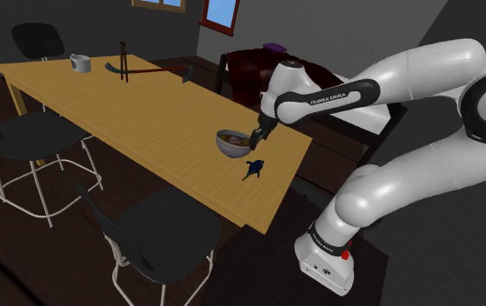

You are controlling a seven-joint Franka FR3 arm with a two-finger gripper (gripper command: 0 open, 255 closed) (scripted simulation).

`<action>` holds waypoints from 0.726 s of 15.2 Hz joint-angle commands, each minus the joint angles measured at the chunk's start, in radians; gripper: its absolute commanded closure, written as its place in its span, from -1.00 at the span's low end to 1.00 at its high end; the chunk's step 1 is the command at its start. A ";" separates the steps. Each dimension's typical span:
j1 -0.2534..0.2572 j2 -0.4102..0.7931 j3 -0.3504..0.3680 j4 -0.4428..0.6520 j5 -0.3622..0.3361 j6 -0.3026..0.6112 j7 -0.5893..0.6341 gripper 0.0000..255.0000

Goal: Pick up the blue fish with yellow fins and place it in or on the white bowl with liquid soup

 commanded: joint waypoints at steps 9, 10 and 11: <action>-0.129 0.378 0.023 -0.002 -0.318 0.387 0.132 -1.00; -0.133 0.395 0.021 0.001 -0.333 0.401 0.143 -1.00; -0.137 0.413 0.019 0.004 -0.350 0.415 0.155 -1.00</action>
